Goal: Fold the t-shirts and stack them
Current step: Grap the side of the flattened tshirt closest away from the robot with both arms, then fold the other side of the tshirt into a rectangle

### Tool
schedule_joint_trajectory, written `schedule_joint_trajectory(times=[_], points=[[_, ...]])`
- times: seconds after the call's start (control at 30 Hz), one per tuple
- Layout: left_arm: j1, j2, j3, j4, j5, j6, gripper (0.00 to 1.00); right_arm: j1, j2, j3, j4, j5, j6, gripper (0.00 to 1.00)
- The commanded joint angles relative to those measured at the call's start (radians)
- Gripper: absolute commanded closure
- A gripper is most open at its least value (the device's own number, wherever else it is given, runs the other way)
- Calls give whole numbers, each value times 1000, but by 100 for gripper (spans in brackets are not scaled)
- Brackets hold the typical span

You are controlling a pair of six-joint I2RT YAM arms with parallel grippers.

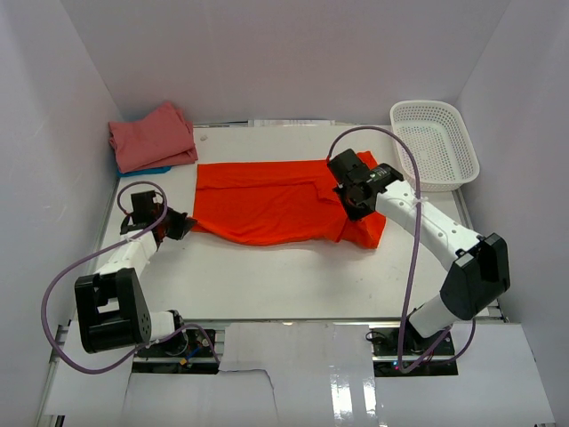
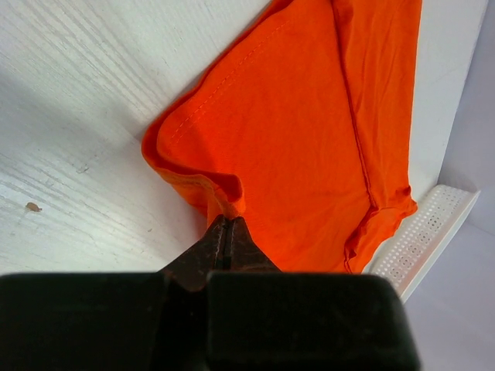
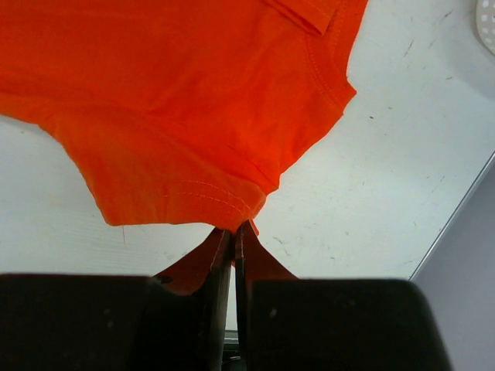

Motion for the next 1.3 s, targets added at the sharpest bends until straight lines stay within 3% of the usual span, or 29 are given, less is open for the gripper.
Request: schedule_joint_trajectory(times=[0.0,0.73,1.27], points=[[-10,-7,32,-10,-18,-10,100,-42,13,51,6,13,-23,92],[-12,-3,106,-51,-35,-30,100,-161,-16,46,60,10,-30,92],[-13,71,192,-65,-36,-28,100,-204,79,181,63,-51,-64,92]])
